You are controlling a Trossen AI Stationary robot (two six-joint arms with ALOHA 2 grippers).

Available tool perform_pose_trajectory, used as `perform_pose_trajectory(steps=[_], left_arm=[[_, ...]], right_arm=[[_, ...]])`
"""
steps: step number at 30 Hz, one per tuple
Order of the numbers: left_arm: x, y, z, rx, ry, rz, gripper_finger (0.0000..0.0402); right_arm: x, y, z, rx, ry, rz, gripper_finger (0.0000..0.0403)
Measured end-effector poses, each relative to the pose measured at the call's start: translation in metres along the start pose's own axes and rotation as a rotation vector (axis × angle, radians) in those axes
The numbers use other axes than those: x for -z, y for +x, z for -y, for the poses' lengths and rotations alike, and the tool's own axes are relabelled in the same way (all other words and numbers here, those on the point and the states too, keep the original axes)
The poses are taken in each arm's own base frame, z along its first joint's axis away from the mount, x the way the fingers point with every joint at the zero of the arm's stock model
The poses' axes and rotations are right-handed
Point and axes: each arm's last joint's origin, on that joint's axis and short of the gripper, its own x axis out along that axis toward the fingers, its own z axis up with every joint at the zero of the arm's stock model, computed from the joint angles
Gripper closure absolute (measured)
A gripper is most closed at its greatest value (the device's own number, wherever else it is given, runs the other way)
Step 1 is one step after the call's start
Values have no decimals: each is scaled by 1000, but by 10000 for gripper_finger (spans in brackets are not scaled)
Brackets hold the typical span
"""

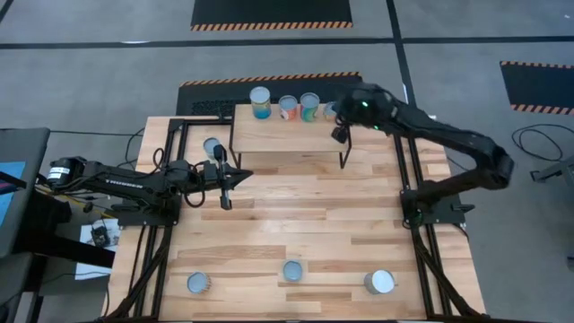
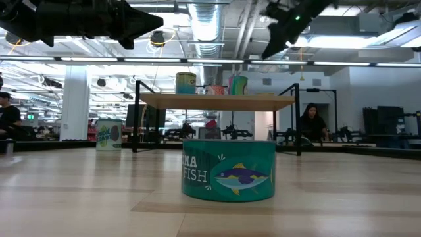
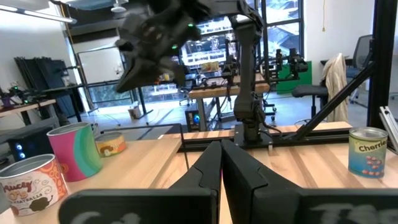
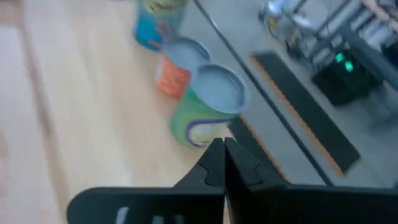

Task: Pick and place cans onto a shelf
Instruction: Put the canned spicy black beans on the shelf

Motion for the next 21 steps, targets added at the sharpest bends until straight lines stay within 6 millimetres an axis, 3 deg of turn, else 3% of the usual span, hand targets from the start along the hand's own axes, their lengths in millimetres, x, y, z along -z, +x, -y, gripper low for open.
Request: perform_pose_trajectory(steps=[12, 18, 21], left_arm=[[0, -1, 9, 150, 30, 12, 400], [-13, 1, 35, 348, 36, -37, 400], [-21, 0, 53, 364, 56, -118, 400]], right_arm=[[74, -42, -64, -192, 21, 429, 394], [99, -57, -88, -274, 22, 604, 395], [104, -61, -92, -291, 12, 615, 388]])
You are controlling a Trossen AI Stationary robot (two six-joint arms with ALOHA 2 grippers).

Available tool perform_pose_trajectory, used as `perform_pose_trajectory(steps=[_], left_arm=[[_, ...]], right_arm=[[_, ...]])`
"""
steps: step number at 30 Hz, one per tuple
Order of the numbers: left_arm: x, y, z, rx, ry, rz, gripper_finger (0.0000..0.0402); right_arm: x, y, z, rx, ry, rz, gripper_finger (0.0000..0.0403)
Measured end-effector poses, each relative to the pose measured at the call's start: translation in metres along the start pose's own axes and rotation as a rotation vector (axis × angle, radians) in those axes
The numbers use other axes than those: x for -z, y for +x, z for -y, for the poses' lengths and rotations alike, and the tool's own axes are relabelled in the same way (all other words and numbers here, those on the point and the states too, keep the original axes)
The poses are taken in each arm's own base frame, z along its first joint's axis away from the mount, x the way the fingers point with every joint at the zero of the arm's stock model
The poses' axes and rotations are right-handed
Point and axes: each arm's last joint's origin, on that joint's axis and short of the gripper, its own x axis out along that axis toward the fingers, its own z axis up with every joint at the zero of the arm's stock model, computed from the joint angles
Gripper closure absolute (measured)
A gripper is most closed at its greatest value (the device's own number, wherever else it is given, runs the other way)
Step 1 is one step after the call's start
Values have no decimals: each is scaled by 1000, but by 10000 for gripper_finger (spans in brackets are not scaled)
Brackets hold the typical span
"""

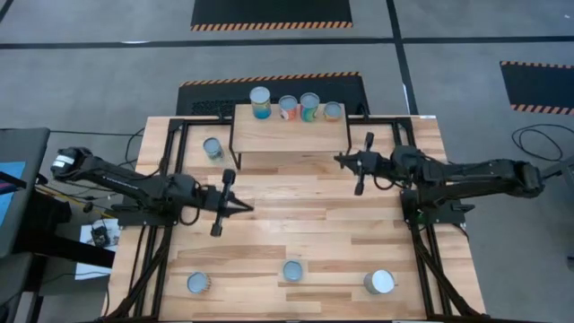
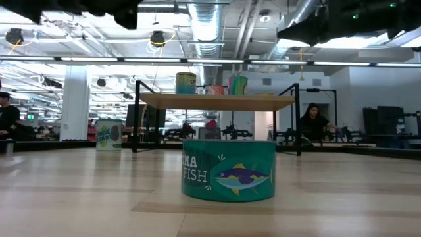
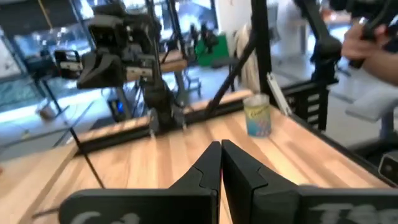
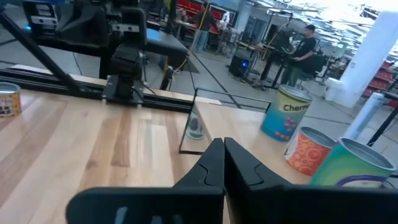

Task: Pick and place cans onto a shelf
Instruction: Put the canned spicy black beans on the shelf

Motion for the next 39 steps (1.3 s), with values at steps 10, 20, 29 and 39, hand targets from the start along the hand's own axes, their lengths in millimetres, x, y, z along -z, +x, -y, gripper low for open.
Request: perform_pose_trajectory(steps=[10, 20, 29, 39], left_arm=[[-26, 15, 63, 13, -75, -244, 400], [-56, 16, 102, -33, -388, -665, 400], [-37, 22, 129, -118, -765, -955, 358], [-19, 26, 171, -84, -973, -1218, 281]], right_arm=[[3, 1, -2, -6, -5, -14, 394], [8, 7, -4, -15, -44, -42, 393], [3, 6, -4, -7, -73, 8, 386], [3, 6, -4, -8, -74, 5, 392]])
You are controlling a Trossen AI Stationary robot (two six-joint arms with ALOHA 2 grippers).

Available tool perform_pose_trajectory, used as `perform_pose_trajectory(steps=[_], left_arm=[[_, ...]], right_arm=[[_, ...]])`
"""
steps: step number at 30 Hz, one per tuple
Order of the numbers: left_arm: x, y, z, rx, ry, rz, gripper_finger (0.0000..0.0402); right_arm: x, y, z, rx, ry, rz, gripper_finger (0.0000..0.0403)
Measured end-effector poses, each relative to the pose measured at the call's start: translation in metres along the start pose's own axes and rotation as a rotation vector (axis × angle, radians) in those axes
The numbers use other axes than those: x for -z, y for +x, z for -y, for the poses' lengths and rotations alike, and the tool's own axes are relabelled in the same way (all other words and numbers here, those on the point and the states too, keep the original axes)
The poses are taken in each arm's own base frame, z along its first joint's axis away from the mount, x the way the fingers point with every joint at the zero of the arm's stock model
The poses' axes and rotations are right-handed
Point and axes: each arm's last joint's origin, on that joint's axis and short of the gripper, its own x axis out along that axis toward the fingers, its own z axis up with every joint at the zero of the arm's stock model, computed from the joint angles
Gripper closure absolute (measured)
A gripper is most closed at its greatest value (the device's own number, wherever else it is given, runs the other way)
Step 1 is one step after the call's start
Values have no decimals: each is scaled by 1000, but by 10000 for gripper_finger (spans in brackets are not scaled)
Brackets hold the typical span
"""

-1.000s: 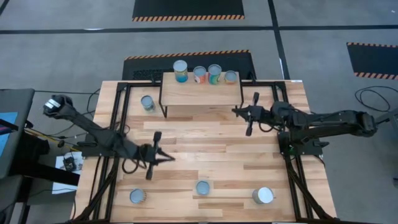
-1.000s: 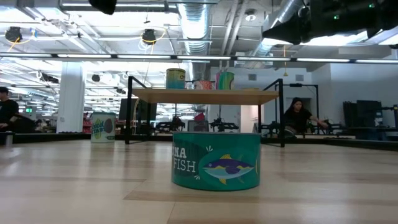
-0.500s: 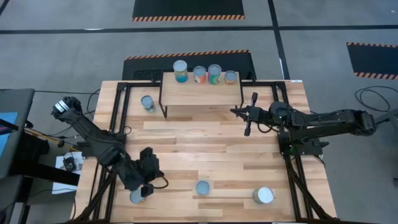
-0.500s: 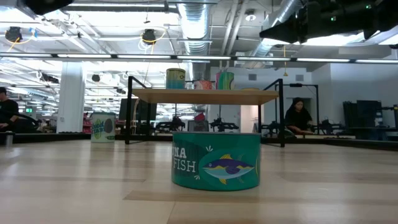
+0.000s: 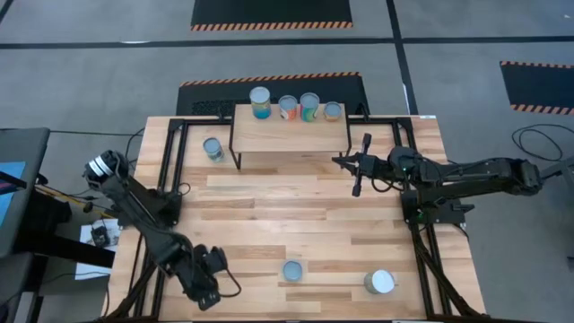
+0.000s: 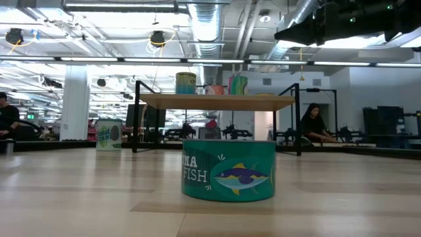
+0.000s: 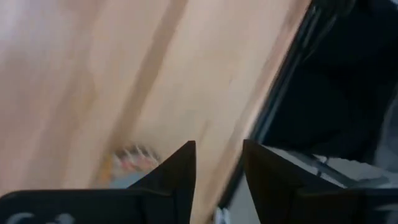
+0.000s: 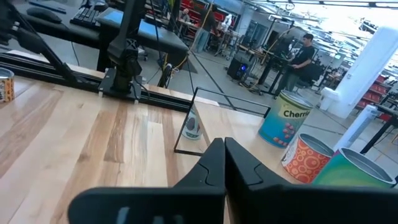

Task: Pick and place cans onto a shelf
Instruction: Put the canned spicy black beans on the shelf

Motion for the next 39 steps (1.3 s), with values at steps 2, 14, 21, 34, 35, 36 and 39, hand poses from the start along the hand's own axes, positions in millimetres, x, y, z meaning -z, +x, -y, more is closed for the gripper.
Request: perform_pose_trajectory(steps=[2, 14, 21, 34, 35, 36, 39], left_arm=[[5, 1, 6, -31, -49, -24, 279], [23, 49, 13, -257, -286, -156, 278], [23, 50, 10, -289, -295, -155, 278], [20, 26, 18, -399, -309, -116, 278], [20, 27, 18, -396, -306, -108, 278], [20, 28, 17, -392, -303, -98, 278], [20, 29, 13, -421, -304, -81, 278]], right_arm=[[0, 0, 0, 0, -6, 0, 388], [1, 0, 2, 9, -24, -4, 390], [0, 0, 2, 9, -30, -3, 386], [1, 0, 2, 9, -33, -3, 387], [1, 0, 2, 9, -33, -4, 388], [1, 0, 2, 9, -33, -4, 389], [1, 0, 2, 9, -34, -4, 388]])
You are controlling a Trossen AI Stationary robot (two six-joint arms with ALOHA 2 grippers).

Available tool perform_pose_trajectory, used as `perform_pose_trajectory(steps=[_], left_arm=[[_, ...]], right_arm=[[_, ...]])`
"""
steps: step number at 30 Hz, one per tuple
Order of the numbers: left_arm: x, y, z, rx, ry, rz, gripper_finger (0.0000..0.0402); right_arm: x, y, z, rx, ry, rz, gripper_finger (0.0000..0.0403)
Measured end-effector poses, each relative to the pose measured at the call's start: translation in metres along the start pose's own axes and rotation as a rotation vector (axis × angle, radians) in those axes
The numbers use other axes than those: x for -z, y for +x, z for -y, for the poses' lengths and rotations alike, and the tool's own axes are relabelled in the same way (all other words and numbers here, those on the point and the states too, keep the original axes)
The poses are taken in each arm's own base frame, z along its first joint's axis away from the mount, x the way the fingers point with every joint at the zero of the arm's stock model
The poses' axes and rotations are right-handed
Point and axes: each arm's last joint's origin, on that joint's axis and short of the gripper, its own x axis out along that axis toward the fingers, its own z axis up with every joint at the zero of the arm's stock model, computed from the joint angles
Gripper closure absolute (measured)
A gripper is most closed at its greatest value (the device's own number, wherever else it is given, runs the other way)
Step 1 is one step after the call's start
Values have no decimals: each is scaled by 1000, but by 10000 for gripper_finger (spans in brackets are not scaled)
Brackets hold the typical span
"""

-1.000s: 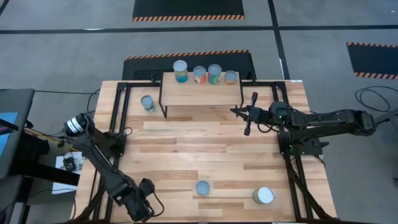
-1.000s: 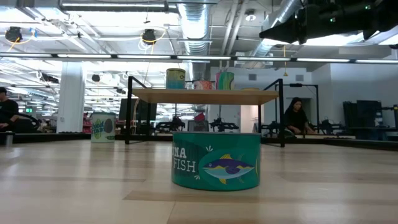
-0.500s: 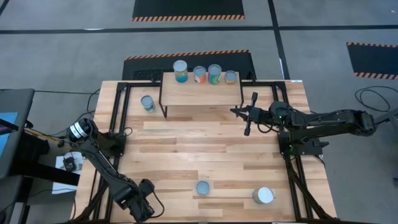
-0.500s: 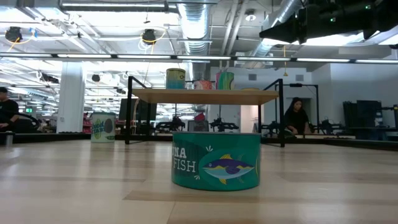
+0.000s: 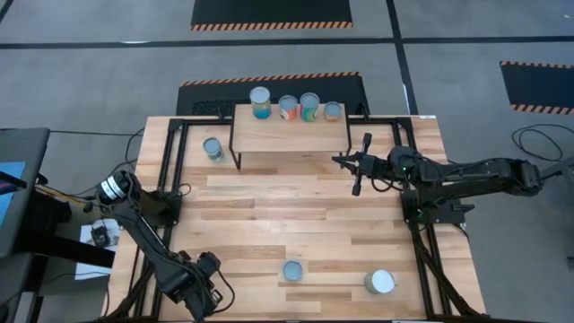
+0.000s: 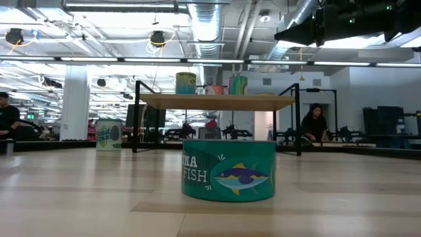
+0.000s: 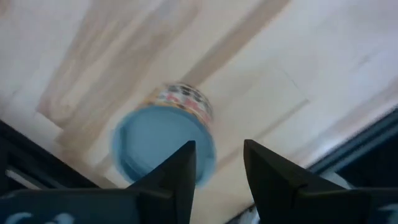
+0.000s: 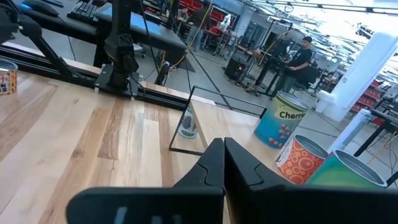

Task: Pick and place cans onto a shelf
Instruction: Put the canned spicy black beans on the shelf

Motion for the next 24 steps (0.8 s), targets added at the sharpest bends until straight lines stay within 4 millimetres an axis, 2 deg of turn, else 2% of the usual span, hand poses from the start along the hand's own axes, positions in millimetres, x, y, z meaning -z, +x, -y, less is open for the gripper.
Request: perform_pose_trajectory(steps=[10, 15, 24], left_arm=[[-1, 16, -6, -21, -20, -29, 278], [-1, 17, -9, -42, -14, -22, 285], [-2, 17, -3, 28, 81, 41, 394]], right_arm=[[2, 0, -1, -6, 4, -16, 389], [2, 0, -1, -7, 5, -18, 387], [2, 0, -1, -6, -3, -16, 388]])
